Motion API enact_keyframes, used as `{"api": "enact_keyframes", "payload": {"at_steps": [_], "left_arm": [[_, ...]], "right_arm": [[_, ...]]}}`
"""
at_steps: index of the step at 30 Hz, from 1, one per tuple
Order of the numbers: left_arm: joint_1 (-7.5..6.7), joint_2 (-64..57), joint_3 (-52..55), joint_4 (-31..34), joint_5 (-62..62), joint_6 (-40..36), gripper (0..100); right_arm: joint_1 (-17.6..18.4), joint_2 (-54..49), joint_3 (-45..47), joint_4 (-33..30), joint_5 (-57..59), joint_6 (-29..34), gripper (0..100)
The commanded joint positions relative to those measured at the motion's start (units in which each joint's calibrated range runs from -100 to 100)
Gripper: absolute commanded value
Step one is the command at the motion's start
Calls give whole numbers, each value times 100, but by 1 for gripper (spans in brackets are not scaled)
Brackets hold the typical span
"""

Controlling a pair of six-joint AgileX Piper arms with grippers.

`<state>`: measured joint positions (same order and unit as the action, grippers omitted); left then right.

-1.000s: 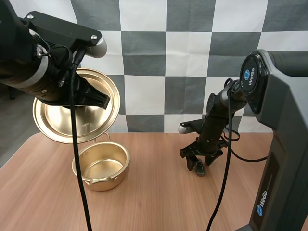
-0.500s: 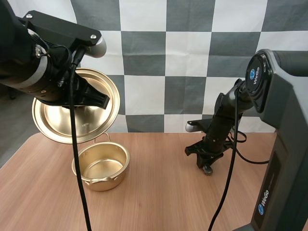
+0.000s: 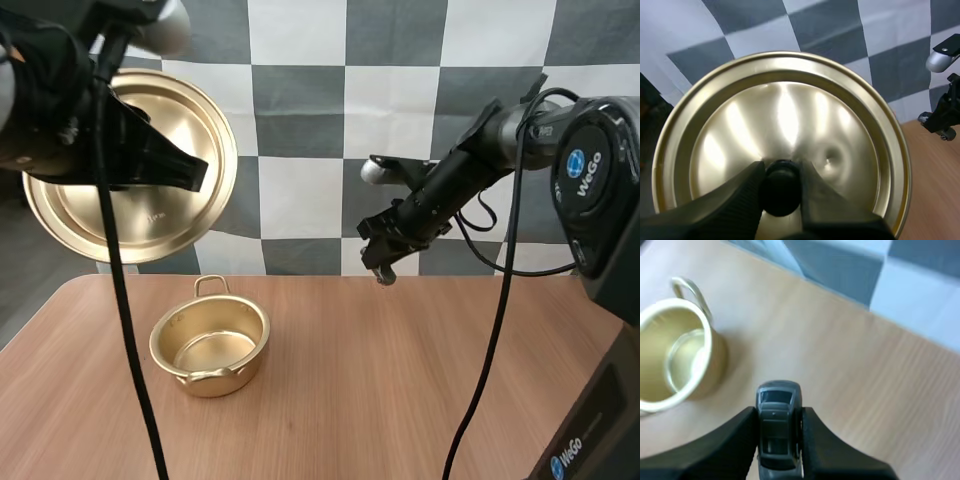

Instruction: Open the pot, put the car inside, and close it

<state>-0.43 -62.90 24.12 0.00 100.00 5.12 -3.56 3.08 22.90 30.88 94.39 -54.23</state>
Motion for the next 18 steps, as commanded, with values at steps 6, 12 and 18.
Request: {"api": "enact_keyframes", "payload": {"at_steps": [6, 12, 18], "left_arm": [[0, -1083, -1143, 175, 0, -7, 0], [0, -1682, -1210, 758, 0, -17, 0], [0, -1812, -1210, 1147, 0, -142, 0]], "right_arm": [[323, -1131, -641, 460, 561, -336, 0], [1233, -1013, -641, 249, 561, -336, 0], [1981, -545, -641, 275, 561, -336, 0]]}}
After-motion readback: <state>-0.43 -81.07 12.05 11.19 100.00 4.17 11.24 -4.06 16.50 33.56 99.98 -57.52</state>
